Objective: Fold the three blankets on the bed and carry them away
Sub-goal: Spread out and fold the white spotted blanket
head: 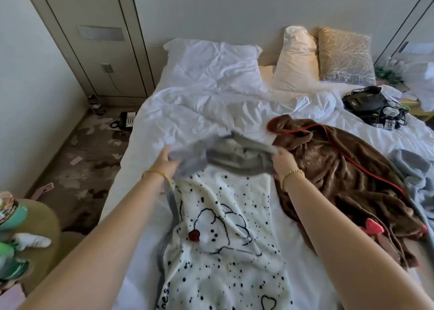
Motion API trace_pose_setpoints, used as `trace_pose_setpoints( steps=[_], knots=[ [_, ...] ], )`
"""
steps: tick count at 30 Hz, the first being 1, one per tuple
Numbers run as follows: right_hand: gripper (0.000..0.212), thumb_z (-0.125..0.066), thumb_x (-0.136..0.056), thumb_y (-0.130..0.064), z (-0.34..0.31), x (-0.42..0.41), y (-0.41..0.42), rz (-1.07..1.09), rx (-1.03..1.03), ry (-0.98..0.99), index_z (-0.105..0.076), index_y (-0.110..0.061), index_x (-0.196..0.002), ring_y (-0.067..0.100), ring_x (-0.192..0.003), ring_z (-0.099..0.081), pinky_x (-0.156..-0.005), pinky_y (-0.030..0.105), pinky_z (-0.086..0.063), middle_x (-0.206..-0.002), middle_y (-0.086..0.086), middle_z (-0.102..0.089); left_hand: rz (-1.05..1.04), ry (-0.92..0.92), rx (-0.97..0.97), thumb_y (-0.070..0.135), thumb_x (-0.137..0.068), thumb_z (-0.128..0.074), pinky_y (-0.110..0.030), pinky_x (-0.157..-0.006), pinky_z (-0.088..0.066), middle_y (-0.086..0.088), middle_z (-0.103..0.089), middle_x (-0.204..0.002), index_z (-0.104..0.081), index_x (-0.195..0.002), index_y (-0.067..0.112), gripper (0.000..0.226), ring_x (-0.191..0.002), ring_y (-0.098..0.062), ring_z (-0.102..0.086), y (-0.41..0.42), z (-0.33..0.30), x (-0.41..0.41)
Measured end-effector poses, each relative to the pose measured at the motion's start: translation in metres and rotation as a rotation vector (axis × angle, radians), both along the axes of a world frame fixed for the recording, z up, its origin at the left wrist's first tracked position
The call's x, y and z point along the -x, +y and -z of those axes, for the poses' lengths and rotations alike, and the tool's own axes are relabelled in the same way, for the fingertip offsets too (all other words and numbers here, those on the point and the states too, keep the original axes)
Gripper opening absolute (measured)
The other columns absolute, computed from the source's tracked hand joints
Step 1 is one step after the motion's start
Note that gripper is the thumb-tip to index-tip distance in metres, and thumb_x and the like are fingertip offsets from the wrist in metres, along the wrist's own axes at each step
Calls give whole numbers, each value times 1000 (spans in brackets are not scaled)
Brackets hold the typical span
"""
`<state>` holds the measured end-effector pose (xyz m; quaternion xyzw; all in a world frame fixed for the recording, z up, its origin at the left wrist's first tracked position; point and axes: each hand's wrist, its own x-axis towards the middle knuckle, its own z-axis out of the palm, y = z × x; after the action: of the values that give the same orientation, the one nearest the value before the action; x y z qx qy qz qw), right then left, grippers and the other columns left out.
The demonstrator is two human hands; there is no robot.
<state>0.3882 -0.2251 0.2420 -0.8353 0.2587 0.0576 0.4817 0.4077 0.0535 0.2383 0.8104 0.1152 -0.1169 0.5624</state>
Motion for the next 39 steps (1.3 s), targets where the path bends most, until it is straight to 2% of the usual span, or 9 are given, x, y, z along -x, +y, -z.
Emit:
trace_pose_setpoints(
  steps=[3, 7, 11, 14, 18, 22, 28, 35, 39],
  knots=[
    [19, -38, -97, -7, 54, 54, -1, -379, 35, 734, -55, -2, -91, 20, -58, -63, -63, 31, -54, -77, 13, -62, 675, 489, -362, 5, -97, -39, -20, -76, -42, -12, -51, -125, -41, -140, 18, 45, -107, -25, -53, 13, 54, 57],
    [28, -36, -96, -3, 108, 104, -6, -473, -29, 1121, -37, 9, -122, 27, -52, -68, -50, 28, -56, -83, 25, -60, 1036, 1003, -552, 4, -97, -35, -35, -99, -41, -15, -37, -143, -50, -133, 18, 41, -102, -21, -50, 17, 97, 109],
    [13, -43, -95, -5, 108, 78, -1, -361, -133, 997, -49, 6, -99, 23, -60, -69, -58, 27, -57, -86, 19, -64, 835, 880, -452, 2, -94, -40, -28, -72, -52, -17, -50, -129, -53, -128, 13, 39, -84, -20, -54, 6, 95, 93],
    [36, -48, -96, -24, 79, 16, -2, -235, 148, 403, -56, 1, -121, 28, -107, -60, -92, 30, -46, -120, 18, -60, 201, 487, -51, 12, -95, -48, -36, -78, -49, -20, -53, -125, -54, -127, 6, 33, -99, -32, -56, -7, 68, 29],
    [67, -53, -93, -17, 18, -47, -9, 93, -606, -298, -15, -29, -147, 25, -123, -46, -88, 39, -48, -149, 6, -31, -56, -97, 142, 36, -98, -39, -38, -110, -30, -7, -28, -152, -1, -149, 25, 64, -137, -25, -32, -10, 5, -57],
    [93, -63, -88, -21, 29, -47, 11, -34, -549, -240, 8, -34, -147, 19, -120, -48, -98, 41, -45, -151, 5, -28, 126, -76, -2, 44, -95, -40, -37, -110, -24, -5, -21, -154, 10, -148, 25, 76, -140, -22, -27, -8, 29, -54],
    [34, -37, -97, -11, 186, 73, 98, -262, -88, 222, -49, -12, -129, 12, -67, -52, -56, 16, -44, -98, 2, -62, 172, 351, -381, 25, -95, -46, -29, -97, -41, -7, -53, -131, -50, -129, 18, 35, -115, -24, -52, 22, 187, 53],
    [34, -34, -98, -20, 276, 125, 183, -353, -56, 288, -51, -18, -127, 10, -76, -56, -65, 18, -47, -108, 4, -60, 166, 379, -443, 26, -97, -38, -23, -69, -44, -2, -61, -118, -54, -123, 24, 30, -81, -14, -58, 55, 269, 75],
    [44, -36, -99, -24, 291, 98, 196, -389, 60, 209, -32, -17, -141, 20, -135, -31, -107, 30, -33, -148, 4, -28, 191, 243, -415, 21, -99, -36, -23, -76, -43, 0, -61, -124, -56, -123, 26, 32, -99, -17, -60, 47, 284, 42]
  ],
)
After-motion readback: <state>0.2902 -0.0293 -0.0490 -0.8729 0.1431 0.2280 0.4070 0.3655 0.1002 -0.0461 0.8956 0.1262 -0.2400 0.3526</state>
